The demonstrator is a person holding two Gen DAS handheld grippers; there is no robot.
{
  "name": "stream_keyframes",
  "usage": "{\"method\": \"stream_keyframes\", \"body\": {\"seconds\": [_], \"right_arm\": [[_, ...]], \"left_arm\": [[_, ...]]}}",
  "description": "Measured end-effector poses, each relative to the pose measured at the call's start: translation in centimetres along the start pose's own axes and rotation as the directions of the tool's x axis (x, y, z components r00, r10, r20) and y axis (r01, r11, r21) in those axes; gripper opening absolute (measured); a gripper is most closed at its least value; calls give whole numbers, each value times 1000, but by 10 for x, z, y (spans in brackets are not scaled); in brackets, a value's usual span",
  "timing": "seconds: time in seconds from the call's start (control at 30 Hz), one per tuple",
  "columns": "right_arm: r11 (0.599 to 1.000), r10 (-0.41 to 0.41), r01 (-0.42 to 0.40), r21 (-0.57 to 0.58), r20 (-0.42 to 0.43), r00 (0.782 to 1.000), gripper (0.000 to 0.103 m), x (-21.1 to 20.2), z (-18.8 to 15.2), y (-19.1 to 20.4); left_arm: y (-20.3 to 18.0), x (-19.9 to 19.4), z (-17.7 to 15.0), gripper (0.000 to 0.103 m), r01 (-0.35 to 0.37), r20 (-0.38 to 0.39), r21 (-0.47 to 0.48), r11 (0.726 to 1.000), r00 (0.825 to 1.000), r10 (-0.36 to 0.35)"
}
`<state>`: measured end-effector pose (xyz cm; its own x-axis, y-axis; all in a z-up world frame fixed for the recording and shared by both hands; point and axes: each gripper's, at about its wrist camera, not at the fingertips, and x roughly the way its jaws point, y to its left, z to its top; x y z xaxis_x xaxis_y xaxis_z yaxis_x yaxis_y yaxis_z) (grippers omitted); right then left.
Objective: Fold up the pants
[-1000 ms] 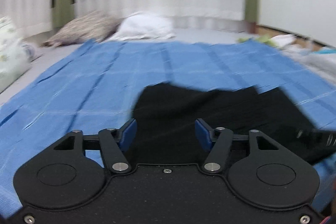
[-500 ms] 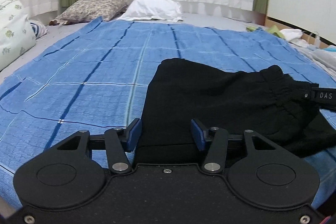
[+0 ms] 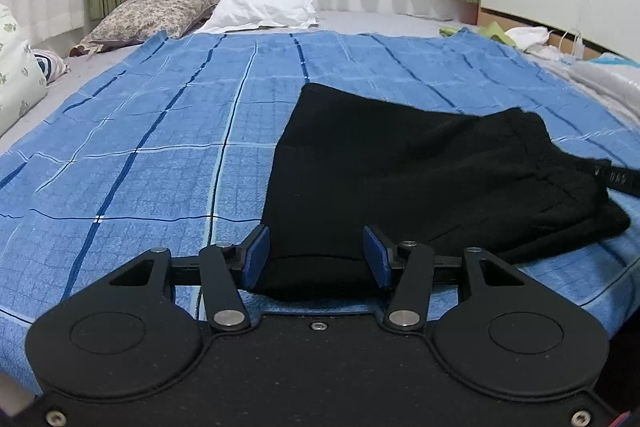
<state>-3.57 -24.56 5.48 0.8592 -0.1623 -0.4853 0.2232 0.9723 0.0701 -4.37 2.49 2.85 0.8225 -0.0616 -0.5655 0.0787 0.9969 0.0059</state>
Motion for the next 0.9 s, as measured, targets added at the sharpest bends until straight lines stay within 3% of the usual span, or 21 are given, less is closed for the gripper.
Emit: {"method": "stream_keyframes", "body": {"seconds": [0.17,0.2,0.23,0.33,0.4,0.47,0.6,0.8,0.9], "right_arm": [[998,-47,46,-46,-14,999,19,2,0,-8],[998,-38,37,-44,-18,999,25,2,1,-10],[999,-28,27,-39,-17,999,43,0,3,-12],[999,-30,30,-24,13,999,63,-7,12,-16],[1000,-12,13,-26,40,999,64,-12,23,-14],[999,18,-17,-36,51,999,68,-12,33,-10],[992,68,-63,-110,40,997,68,4,49,10],[969,120,-126,-210,-43,992,68,42,53,45],[963,114,-131,-234,-87,990,67,62,51,55]], "left_arm": [[3,-8,16,50,22,41,18,1000,999,-23],[4,-7,23,50,24,57,29,999,998,-25],[4,-4,31,50,21,67,40,999,997,-24],[-1,7,56,50,22,92,76,997,995,-29],[-5,20,73,49,26,102,96,995,994,-36],[-12,38,91,38,55,92,114,992,994,-65],[-27,91,114,28,114,6,108,988,993,-115],[-27,162,113,23,26,-74,18,1000,997,-25],[-26,175,112,17,-11,-64,16,1000,998,12]]}}
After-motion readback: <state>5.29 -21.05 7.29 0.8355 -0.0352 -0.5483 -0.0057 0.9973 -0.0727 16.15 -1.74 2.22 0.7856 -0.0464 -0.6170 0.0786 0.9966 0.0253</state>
